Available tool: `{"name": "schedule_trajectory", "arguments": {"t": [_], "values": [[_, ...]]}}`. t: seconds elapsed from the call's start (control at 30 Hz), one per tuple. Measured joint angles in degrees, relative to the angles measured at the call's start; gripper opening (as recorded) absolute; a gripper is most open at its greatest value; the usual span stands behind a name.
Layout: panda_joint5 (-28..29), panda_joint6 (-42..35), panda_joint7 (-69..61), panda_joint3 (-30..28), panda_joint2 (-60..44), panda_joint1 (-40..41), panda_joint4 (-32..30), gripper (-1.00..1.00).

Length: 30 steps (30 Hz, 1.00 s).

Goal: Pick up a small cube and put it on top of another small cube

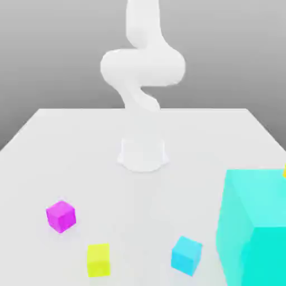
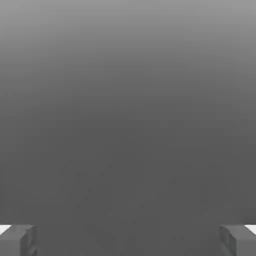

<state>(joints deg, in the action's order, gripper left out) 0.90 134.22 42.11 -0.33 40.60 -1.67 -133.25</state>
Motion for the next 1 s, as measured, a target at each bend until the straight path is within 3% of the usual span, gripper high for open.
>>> {"name": "schedule_trajectory", "arguments": {"t": [0.47,0.77,0.97,1.0], "values": [[1.4,13.8,-23.7,-1.4,-29.4,-7.5,-8.3,0.00],[-0.2,22.6,-40.5,0.8,-48.1,-9.7,-13.6,0.00],[0.2,31.7,-42.7,1.2,-60.6,-9.7,-12.6,0.00],[0.3,32.9,-42.6,1.1,-62.1,-9.8,-12.3,-1.00]]}}
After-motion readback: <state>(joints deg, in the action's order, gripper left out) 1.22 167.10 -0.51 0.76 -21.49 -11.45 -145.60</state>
